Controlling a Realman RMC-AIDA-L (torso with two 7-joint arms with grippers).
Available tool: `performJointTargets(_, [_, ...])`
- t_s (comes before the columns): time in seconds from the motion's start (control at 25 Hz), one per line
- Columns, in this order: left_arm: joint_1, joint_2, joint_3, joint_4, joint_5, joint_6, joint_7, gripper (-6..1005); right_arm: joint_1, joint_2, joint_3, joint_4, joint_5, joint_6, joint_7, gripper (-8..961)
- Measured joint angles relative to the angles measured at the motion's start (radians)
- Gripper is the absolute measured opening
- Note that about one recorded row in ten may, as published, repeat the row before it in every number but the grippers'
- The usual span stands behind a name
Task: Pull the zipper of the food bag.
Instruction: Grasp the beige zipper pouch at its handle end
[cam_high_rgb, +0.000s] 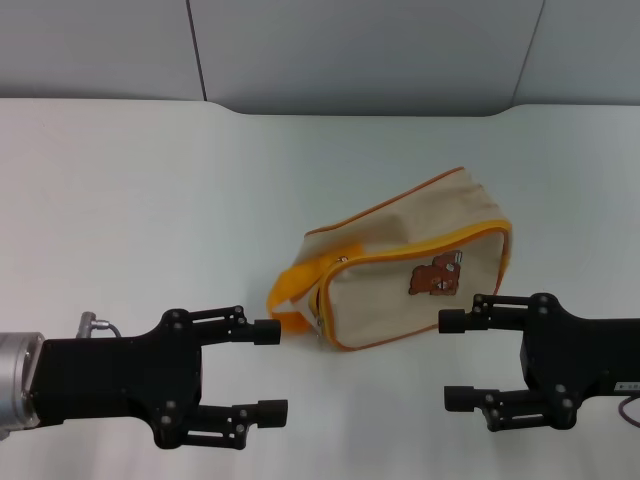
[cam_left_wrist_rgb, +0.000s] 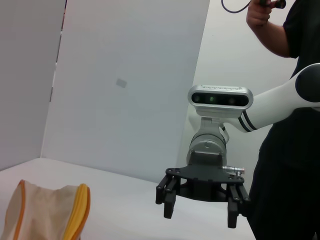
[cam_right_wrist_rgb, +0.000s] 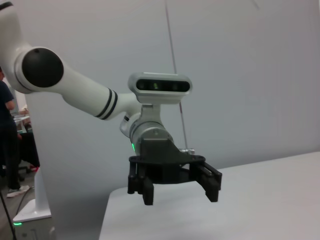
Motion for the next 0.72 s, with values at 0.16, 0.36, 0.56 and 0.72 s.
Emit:
performJointTargets(0.16, [0.002, 0.001, 0.001, 0.003, 0.0, 0.0, 0.0, 801, 0.0, 0.003, -0.002, 0.001, -0.002, 0.011, 0.0, 745])
performJointTargets(0.36, [0.005, 0.001, 0.002, 0.007, 0.0, -0.001, 0.0, 802, 0.002, 0.011, -0.019, 0.002, -0.003, 0.039, -0.001, 746])
performJointTargets(0.56, [0.007, 0.0, 0.0, 0.008, 0.0, -0.001, 0.0, 801, 0.004, 0.012, -0.027, 0.002, -0.003, 0.049, -0.001, 746])
performJointTargets(0.72, [0.007, 0.0, -0.001, 0.008, 0.0, -0.001, -0.001, 801, 0.004, 0.012, -0.027, 0.001, -0.003, 0.048, -0.001, 746])
